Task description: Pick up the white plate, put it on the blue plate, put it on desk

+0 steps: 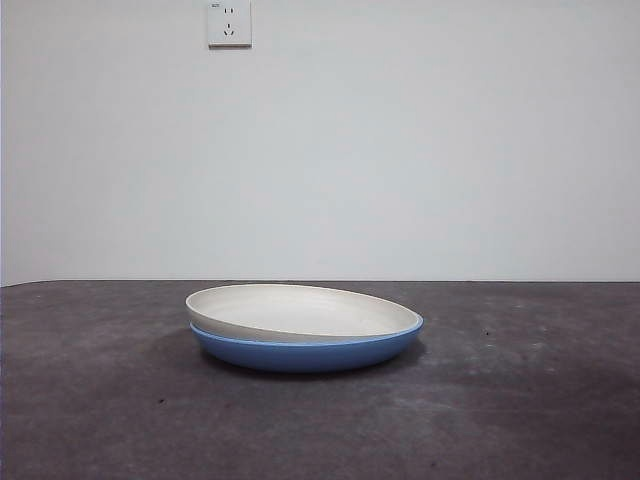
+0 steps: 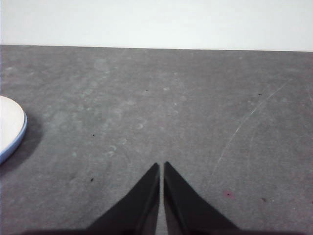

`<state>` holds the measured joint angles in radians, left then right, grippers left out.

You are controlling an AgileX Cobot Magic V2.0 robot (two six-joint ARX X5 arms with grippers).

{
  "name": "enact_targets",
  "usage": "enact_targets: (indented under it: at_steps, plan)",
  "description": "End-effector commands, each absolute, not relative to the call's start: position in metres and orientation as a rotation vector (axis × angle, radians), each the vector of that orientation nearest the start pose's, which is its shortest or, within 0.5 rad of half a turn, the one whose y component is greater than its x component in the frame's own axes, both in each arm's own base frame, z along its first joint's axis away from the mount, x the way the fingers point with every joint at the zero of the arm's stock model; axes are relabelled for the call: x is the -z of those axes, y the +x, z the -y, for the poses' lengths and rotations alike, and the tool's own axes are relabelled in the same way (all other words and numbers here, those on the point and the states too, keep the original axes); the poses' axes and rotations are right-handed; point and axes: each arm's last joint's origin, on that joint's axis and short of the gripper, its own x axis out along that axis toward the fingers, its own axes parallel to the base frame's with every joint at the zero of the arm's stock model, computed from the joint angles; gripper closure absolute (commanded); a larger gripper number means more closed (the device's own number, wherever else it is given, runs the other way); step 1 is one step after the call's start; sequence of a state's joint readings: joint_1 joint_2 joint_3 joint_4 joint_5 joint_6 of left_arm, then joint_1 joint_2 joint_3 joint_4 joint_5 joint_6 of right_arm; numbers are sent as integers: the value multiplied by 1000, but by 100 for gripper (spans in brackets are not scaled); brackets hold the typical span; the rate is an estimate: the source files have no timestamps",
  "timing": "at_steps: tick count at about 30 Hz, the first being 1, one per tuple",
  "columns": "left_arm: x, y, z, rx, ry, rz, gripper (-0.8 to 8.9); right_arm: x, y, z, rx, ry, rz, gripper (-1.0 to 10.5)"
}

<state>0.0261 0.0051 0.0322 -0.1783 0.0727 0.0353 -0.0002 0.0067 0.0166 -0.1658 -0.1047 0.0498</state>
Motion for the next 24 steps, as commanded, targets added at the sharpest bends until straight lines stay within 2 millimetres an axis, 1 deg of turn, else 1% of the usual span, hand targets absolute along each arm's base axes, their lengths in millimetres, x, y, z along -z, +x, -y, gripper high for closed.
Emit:
enact_targets:
  at_steps: [1,24]
  plan:
    - [-149,96,-1,45,24,-176,805,-151,96,-3,-97,86,-167,939]
    - [-149,96,-1,45,24,-176,805,-152,96,-3,-97,86,-153,939]
